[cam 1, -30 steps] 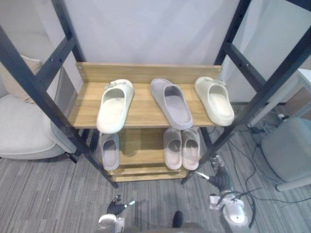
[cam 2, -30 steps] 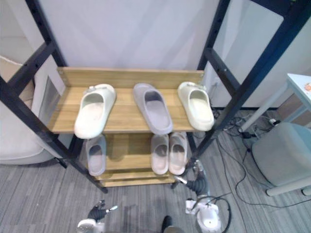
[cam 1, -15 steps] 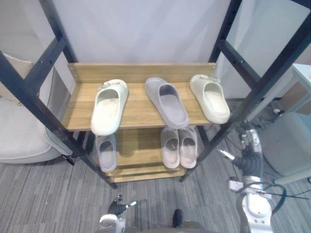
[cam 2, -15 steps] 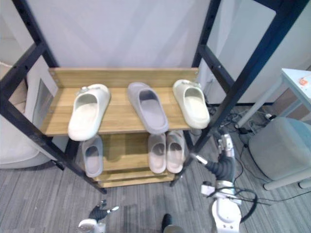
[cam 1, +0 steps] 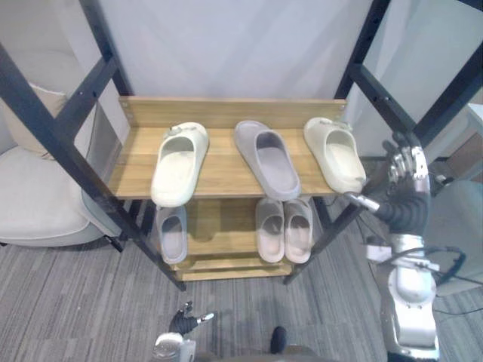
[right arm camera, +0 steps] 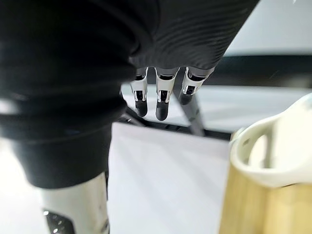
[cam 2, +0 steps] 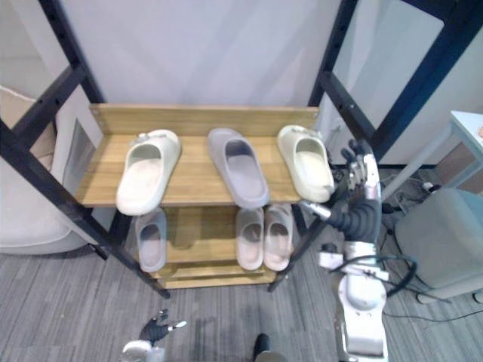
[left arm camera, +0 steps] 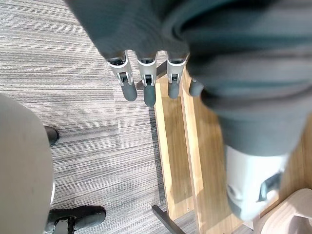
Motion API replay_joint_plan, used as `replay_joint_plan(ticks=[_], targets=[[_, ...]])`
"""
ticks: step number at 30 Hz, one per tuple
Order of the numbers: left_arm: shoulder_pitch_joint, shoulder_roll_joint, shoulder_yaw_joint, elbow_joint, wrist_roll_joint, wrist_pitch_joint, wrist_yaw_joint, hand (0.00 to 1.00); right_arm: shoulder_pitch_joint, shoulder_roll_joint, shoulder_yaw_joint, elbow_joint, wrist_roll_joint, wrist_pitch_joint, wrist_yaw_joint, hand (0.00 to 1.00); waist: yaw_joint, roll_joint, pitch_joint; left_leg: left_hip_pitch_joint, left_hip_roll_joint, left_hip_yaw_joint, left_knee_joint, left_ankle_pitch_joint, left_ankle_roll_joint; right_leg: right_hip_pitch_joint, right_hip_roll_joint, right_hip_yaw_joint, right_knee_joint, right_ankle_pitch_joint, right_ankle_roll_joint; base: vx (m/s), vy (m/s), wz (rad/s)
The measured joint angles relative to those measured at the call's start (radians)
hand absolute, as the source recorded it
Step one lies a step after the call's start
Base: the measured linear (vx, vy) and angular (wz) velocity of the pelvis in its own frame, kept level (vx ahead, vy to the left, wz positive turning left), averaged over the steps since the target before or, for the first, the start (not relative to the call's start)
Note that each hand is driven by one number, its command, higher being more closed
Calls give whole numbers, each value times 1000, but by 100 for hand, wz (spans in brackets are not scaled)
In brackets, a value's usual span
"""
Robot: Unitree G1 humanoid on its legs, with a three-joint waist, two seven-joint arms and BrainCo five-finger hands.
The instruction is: Organize the slippers on the shoe rack
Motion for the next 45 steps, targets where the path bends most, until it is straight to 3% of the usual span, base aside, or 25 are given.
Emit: replay_joint_plan(ticks=[9,17,27,33,45], targets=[[-1,6,1,0,-1,0,-3,0,-171,-48,26,181,31,7,-1,0,13,-12,-3,-16,-3,-24,0,1,1,-3,-1,-23,0,0,0,2,-8,8],[-4,16,0,-23,-6,0,-5,0,-345,-108,70,366,20,56,-33,0,39,-32,4,-31,-5,-31,1,4,0,-15,-1,-32,0,0,0,-5,-7,1],[-3,22,0,-45,-18,3,-12,0,-521,-123,116,538,-127,135,-48,0,57,-47,14,-45,-11,-52,1,4,1,-19,-7,-50,0,0,0,-6,-5,5],[-4,35,0,-72,-47,4,-20,0,-606,-122,140,604,-171,156,-49,0,70,-60,50,-46,-14,-52,3,4,1,-19,-11,-49,0,3,-3,0,0,0],[-10,34,1,-91,-57,4,-19,0,-652,-112,132,665,-263,201,-85,0,89,-59,75,-49,-21,-66,15,4,1,-15,-18,-61,0,4,-4,5,-6,3]])
